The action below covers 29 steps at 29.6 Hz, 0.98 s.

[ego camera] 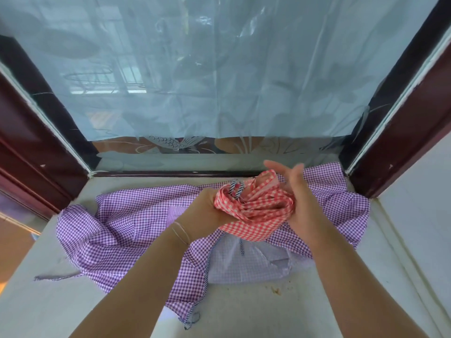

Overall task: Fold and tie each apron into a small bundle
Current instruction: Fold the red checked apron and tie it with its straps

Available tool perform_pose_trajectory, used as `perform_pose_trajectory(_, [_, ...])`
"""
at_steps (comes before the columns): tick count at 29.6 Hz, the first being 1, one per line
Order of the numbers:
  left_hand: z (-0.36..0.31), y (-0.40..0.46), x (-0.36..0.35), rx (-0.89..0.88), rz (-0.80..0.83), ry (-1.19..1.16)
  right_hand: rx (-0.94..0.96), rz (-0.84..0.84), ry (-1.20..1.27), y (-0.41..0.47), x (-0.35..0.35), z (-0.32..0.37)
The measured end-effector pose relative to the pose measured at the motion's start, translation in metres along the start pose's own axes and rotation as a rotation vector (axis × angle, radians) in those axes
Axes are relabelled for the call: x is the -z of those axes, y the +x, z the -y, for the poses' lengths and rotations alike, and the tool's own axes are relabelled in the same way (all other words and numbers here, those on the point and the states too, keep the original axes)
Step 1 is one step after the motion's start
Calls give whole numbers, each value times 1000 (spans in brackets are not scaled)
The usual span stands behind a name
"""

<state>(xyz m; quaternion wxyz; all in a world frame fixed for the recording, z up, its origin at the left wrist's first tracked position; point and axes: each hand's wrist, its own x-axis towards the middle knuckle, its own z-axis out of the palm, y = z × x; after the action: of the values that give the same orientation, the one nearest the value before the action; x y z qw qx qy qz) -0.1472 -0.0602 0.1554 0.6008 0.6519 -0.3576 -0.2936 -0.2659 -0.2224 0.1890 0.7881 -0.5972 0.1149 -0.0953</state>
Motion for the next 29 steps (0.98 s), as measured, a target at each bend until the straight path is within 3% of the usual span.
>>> perform_pose_trajectory(2, [-2,1,1,-133,39,114,-52,74,-29,4,3,15])
perform_pose_trajectory(4, [-4,4,1,-355,-4,360,-21,-3,36,10,2,24])
perform_pose_trajectory(9, [0,12,11,-690,-322,819,171,-86,85,15,7,38])
perform_pose_trajectory(13, [-2,16,18,-893,-446,979,250,-111,7,14,8,50])
perform_pose_trajectory(21, [-9,25,26,-1010,-659,1127,338,-49,80,19,9,57])
perform_pose_trajectory(29, [-10,33,33,-1108,-710,1253,302,-8,250,24,6,57])
